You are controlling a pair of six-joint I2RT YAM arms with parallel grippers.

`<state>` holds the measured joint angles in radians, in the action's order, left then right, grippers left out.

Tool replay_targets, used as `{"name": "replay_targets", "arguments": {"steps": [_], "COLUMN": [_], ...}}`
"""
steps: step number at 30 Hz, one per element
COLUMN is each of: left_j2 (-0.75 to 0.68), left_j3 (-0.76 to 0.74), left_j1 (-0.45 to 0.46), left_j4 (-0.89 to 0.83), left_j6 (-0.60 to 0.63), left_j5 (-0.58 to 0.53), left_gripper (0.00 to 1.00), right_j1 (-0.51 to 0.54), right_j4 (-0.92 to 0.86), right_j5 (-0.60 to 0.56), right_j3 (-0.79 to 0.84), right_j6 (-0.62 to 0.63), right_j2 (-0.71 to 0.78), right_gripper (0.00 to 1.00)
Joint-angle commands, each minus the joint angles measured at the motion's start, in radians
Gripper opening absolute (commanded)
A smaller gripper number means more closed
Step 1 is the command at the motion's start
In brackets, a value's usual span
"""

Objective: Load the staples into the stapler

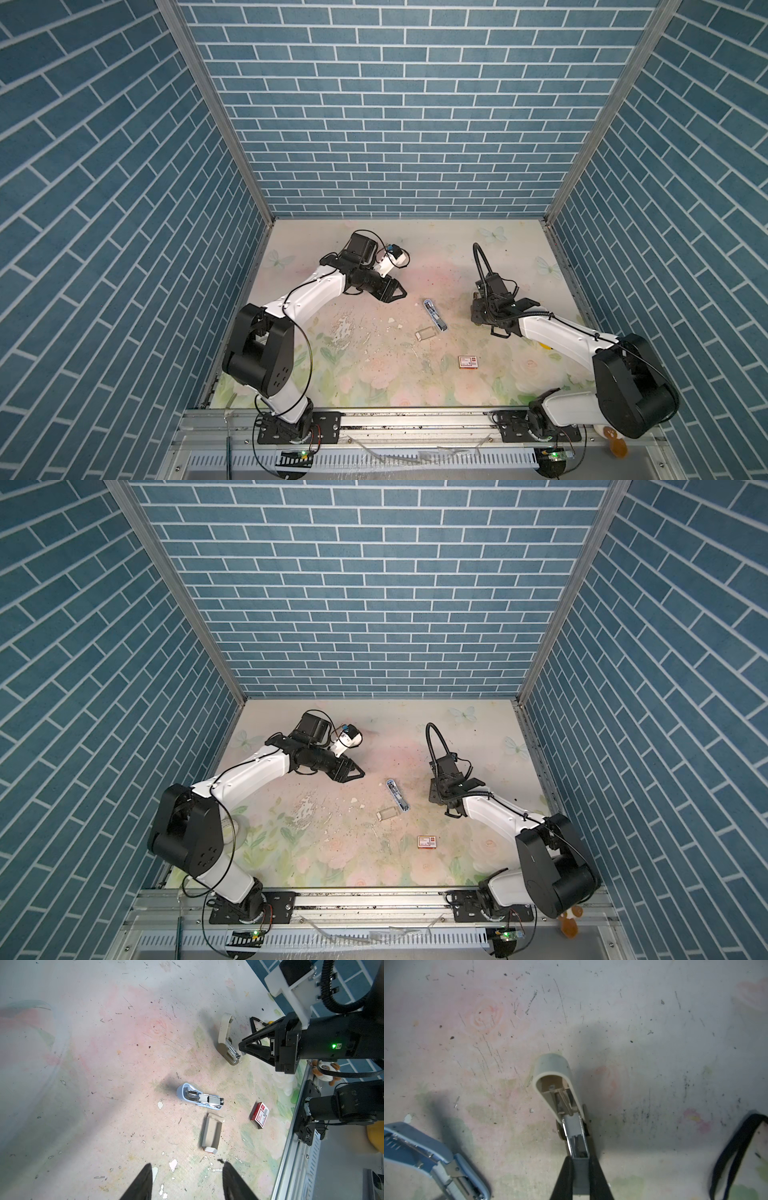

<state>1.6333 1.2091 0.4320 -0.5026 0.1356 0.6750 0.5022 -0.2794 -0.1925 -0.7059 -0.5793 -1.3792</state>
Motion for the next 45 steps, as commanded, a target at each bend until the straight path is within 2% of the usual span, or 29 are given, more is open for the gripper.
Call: {"name": "replay_targets", "arguments": {"steps": [1,16,30,37,45], "left_j2": [0.002,0.015,0.016,0.017,0.014], "left_j3": [-0.014,-0.02,-0.025,-0.03,-0.03], "left_j1": [-0.004,-0.006,-0.009,-0.008,-0.01], "left_j4": [0.002,0.013,0.02,0.025,0.028], "left_j6": [0.01,0.007,0.005,0.001,0.002], "left_j5": [0.015,0.022,0.028,0.037,0.034], "left_gripper": [0.56,0.56,0.55,0.55,0.55], "right_j1": [-0.018,-0.043,-0.042,-0.041,-0.042], "right_j4": [-0.025,-0.005,0.02,-0.006,0.03], "right_j5": [-0.038,-0.013,0.042,0.008,0.038], "right_j3": [0.01,0.019,0.029,0.031,0.046], "right_j6": [-0.015,-0.02,-0.021,-0.025,0.005], "right_j2": [-0.007,-0.078,-0.08,-0.03,0.04], "right_gripper": [0.08,0.08,0.09,0.09,0.09]}}
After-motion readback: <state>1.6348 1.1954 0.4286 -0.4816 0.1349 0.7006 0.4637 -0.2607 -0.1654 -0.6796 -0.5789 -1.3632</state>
